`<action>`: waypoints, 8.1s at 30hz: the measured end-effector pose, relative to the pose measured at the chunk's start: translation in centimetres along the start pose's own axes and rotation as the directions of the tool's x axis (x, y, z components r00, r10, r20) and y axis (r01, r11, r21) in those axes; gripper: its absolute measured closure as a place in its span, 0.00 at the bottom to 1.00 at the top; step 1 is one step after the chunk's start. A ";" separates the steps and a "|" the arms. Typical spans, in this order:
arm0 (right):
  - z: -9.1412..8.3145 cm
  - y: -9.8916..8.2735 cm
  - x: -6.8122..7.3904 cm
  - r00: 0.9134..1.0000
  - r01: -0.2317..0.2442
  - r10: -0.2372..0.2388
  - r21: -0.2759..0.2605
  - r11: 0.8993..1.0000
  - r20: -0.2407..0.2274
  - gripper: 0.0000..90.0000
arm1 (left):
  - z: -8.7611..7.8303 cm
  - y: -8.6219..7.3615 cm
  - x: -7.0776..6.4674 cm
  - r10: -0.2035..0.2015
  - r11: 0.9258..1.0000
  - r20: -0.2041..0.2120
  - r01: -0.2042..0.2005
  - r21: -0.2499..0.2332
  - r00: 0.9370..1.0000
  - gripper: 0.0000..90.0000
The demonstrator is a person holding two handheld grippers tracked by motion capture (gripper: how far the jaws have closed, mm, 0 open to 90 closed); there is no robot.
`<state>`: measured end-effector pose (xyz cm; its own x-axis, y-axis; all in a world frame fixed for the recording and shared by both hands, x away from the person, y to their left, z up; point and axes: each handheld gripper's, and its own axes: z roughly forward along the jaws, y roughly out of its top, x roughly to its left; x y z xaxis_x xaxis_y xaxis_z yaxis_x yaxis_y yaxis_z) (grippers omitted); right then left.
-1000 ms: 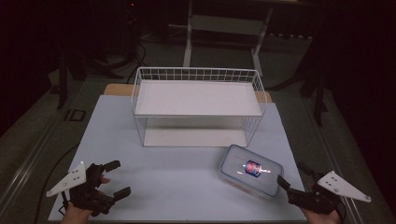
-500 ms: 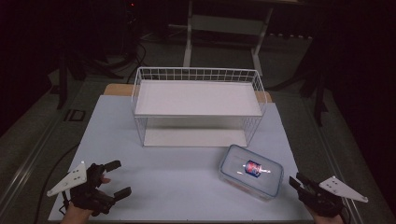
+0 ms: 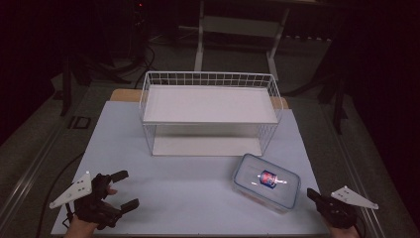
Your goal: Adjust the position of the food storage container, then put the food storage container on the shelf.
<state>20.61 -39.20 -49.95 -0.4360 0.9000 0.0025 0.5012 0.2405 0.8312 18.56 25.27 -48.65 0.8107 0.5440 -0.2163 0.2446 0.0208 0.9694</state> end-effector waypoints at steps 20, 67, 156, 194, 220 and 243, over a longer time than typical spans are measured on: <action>2.8 1.3 1.0 0.998 0.037 -0.035 0.035 0.999 -0.053 1.00 | 0.1 0.0 -0.1 0.006 1.000 0.006 -0.006 0.006 1.000 0.00; 11.5 5.3 5.8 0.977 0.120 -0.101 0.094 0.988 -0.186 1.00 | 0.3 -0.1 -0.2 0.009 1.000 0.016 -0.009 0.012 1.000 0.00; 8.4 10.6 11.6 0.922 0.128 -0.176 -0.157 0.979 -0.346 0.12 | 5.1 4.7 -0.8 0.004 0.988 -0.037 0.002 0.157 0.999 0.00; 14.1 12.1 10.6 0.860 -0.165 0.241 0.201 0.966 -0.450 0.13 | 14.0 2.7 5.8 -0.476 0.759 -0.246 0.536 0.371 0.844 0.06; 17.6 10.8 10.9 0.780 -0.280 0.461 0.422 0.862 -0.423 0.33 | 14.3 -0.3 8.5 -0.705 0.559 -0.233 0.727 0.398 0.670 0.50; 16.0 11.0 12.1 0.784 -0.288 0.469 0.431 0.855 -0.407 0.42 | 13.6 1.0 6.0 -0.610 0.627 -0.258 0.655 0.421 0.749 0.55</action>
<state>32.83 -19.86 -49.72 -0.4106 0.6703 0.6181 0.8765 0.1034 0.4701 30.91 17.11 -50.59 0.3210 0.6118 -0.7230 0.9085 0.0167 0.4176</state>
